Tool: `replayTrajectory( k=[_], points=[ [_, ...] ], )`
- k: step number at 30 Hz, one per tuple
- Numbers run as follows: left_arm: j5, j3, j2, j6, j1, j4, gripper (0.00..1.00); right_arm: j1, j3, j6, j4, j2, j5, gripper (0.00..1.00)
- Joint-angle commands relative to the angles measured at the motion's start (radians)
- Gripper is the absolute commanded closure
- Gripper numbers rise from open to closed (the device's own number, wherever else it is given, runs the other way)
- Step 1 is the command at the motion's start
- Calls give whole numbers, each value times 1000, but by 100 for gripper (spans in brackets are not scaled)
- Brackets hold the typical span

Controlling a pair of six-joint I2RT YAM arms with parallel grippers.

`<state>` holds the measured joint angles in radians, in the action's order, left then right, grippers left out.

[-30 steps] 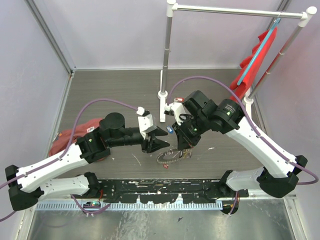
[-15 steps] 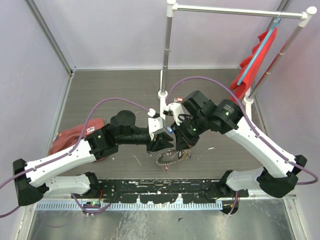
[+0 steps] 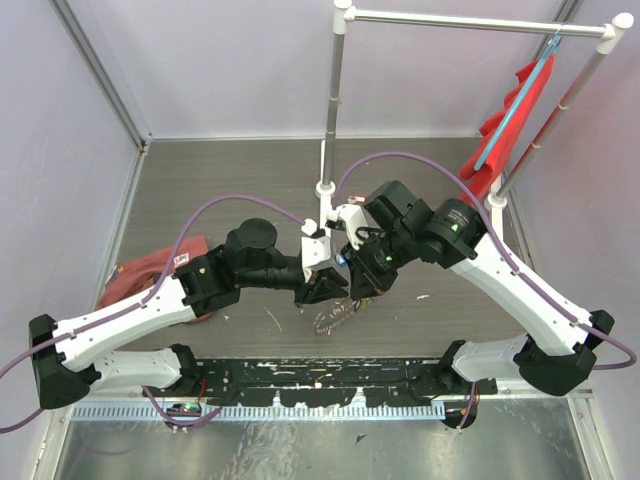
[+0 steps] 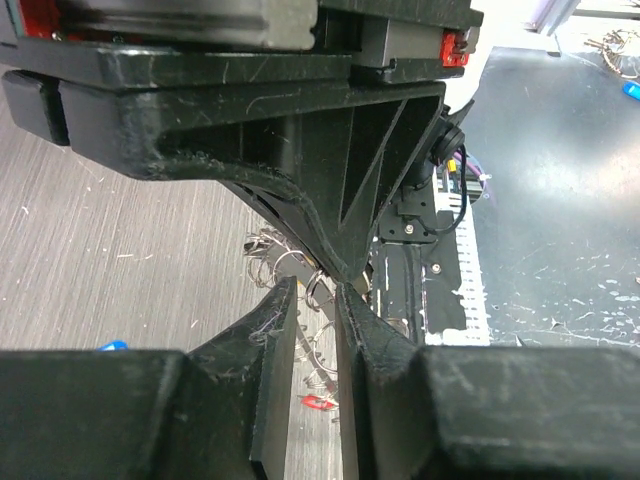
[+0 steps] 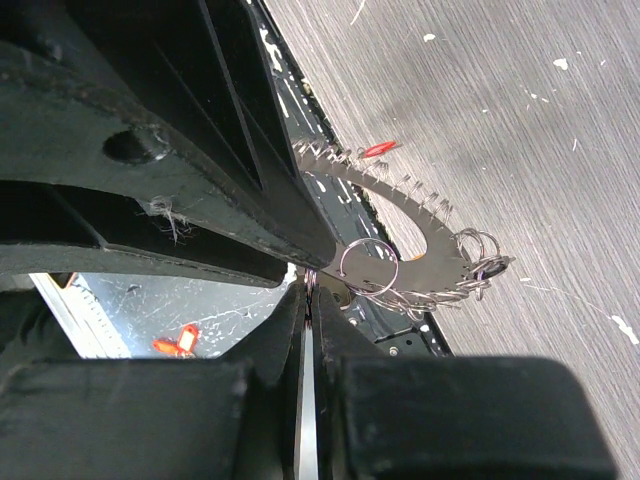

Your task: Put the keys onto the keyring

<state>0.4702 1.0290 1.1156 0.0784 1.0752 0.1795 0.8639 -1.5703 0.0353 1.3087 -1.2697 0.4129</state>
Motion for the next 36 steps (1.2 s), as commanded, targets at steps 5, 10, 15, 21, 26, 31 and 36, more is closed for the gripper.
replayTrajectory(
  k=[5, 10, 15, 21, 26, 31, 36],
  points=[
    [14, 26, 7, 14, 4, 3, 74, 2, -14, 1, -54, 42, 21, 99],
    [16, 28, 17, 14, 3, 3, 74, 1, -13, 2, -57, 46, 28, 99],
    [18, 32, 21, 14, 3, 3, 74, 1, -8, 2, -66, 49, 38, 99],
    [24, 38, 24, 13, 4, 3, 92, 1, -7, 0, -77, 50, 38, 99],
    [21, 39, 19, 8, 3, -1, 100, 1, -4, 2, -103, 59, 33, 99],
    [-9, 0, -14, -44, 3, -77, 100, 1, 3, 43, -181, 99, -20, 76],
    [-48, -56, -61, -110, 3, -165, 100, 1, 76, 128, -332, 185, -76, 63]
  ],
)
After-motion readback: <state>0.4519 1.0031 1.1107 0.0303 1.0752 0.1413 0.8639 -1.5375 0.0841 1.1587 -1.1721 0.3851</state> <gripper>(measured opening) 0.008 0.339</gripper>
